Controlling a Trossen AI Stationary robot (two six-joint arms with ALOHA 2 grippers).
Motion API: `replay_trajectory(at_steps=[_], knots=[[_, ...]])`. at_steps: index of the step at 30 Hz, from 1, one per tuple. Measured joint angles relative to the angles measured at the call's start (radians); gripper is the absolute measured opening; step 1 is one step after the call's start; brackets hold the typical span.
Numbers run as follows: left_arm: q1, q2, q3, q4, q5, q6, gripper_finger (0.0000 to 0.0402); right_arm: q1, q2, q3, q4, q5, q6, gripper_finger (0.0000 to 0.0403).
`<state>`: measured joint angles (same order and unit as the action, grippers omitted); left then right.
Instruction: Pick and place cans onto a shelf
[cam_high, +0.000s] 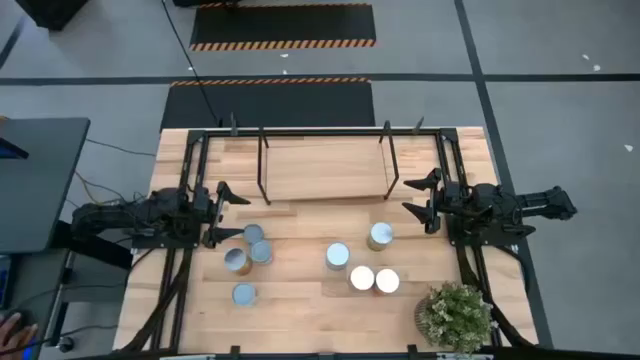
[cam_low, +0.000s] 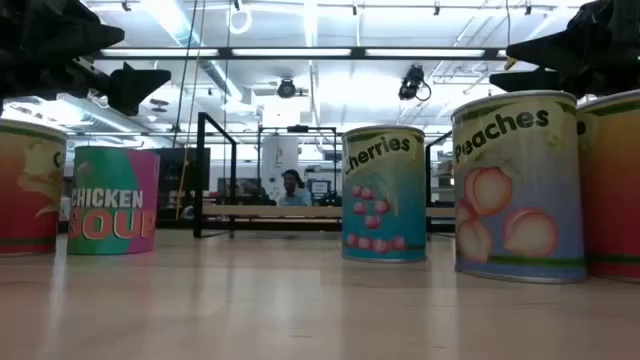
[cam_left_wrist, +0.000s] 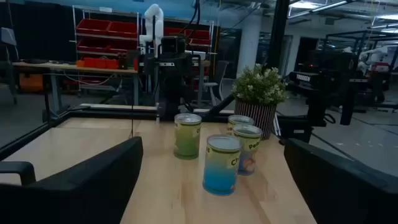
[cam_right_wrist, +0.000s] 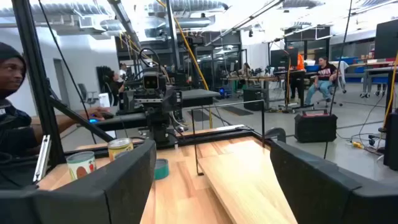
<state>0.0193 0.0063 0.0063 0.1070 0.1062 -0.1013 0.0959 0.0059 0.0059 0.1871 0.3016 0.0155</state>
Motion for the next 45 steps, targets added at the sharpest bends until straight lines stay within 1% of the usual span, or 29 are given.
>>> replay_trajectory(at_steps=[33, 35, 38, 41, 45], knots=[[0.0, 0.0, 0.0, 0.001, 0.0, -0.001, 0.0399, 0.0, 0.0, 0.0, 0.0, 0.0, 0.0, 0.0323], [0.0, 0.001, 0.0, 0.037, 0.0, -0.018, 0.0399, 0.0, 0.0, 0.0, 0.0, 0.0, 0.0, 0.0323], [0.0, 0.0, 0.0, 0.167, 0.0, -0.022, 0.0399, 0.0, 0.0, 0.0, 0.0, 0.0, 0.0, 0.0323], [-0.001, 0.0, 0.0, 0.269, 0.003, -0.1, 0.0399, 0.0, 0.0, 0.0, 0.0, 0.0, 0.0, 0.0323], [-0.001, 0.0, 0.0, 0.31, 0.004, -0.178, 0.0399, 0.0, 0.0, 0.0, -0.001, 0.0, 0.0, 0.0323]])
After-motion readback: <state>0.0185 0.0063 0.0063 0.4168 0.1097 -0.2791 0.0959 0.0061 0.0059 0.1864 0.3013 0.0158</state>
